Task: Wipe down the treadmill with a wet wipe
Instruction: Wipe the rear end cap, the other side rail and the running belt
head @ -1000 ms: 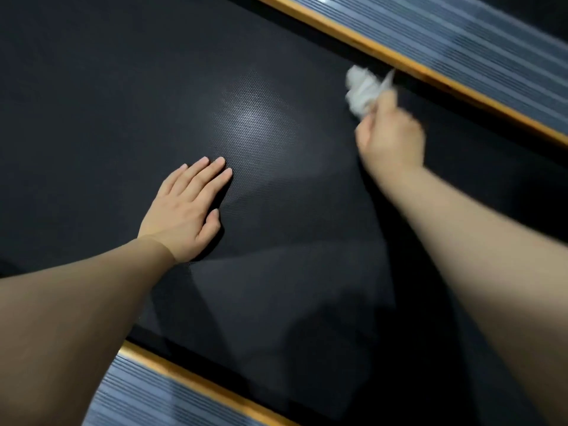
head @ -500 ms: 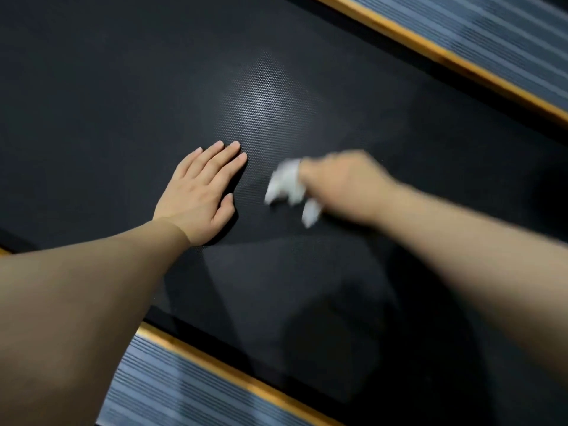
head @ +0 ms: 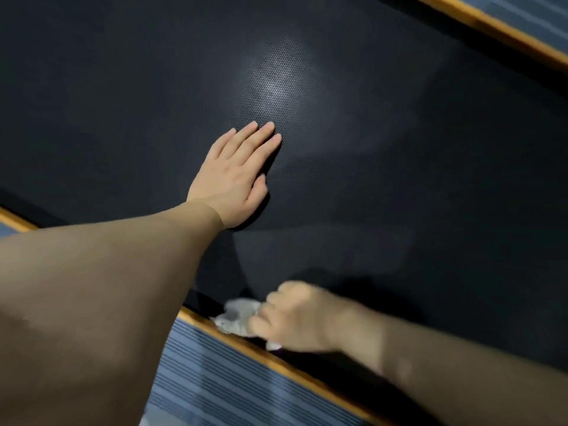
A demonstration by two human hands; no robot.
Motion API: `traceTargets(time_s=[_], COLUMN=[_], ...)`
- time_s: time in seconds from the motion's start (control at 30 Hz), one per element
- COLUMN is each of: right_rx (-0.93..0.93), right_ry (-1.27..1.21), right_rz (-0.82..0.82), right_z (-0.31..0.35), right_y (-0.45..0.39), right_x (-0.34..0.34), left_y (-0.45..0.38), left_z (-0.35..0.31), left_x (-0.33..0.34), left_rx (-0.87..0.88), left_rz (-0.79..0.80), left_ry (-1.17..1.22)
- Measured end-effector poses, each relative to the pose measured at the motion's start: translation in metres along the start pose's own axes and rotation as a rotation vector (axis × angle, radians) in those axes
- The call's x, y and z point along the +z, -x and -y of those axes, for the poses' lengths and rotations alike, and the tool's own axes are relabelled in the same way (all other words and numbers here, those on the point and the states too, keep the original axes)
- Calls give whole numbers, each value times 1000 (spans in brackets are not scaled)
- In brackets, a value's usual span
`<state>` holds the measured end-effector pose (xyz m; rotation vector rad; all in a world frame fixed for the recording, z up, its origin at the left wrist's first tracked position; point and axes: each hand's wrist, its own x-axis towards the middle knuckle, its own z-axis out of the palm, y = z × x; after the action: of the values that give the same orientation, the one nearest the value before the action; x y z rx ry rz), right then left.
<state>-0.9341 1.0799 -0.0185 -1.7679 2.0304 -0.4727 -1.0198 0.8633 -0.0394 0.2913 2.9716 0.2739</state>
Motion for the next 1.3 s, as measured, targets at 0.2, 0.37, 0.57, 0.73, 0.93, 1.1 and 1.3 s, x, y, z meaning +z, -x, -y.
traceTargets(time_s=[0.2, 0.37, 0.57, 0.73, 0.93, 1.1, 1.3], right_rx=[828, 1338, 94, 472, 1387, 906, 74], right_ry=[472, 254, 81, 454, 229, 294, 93], right_rz=[-359, -532, -47, -283, -554, -538, 59], right_z=[-207, -221, -75, -206, -272, -186, -106], right_y=[-15, -10, -9, -3, -2, -12, 27], right_x=[-128, -138, -41, -120, -161, -102, -65], left_y=[0, 1, 0, -1, -2, -2, -1], left_z=[1, 2, 2, 0, 1, 0, 2], left_x=[1, 1, 1, 0, -2, -1, 0], left_rx=[3, 2, -2, -1, -7, -5, 6], left_rz=[-8, -8, 8, -1, 7, 6, 11], left_ry=[19, 12, 0, 16, 7, 11, 0])
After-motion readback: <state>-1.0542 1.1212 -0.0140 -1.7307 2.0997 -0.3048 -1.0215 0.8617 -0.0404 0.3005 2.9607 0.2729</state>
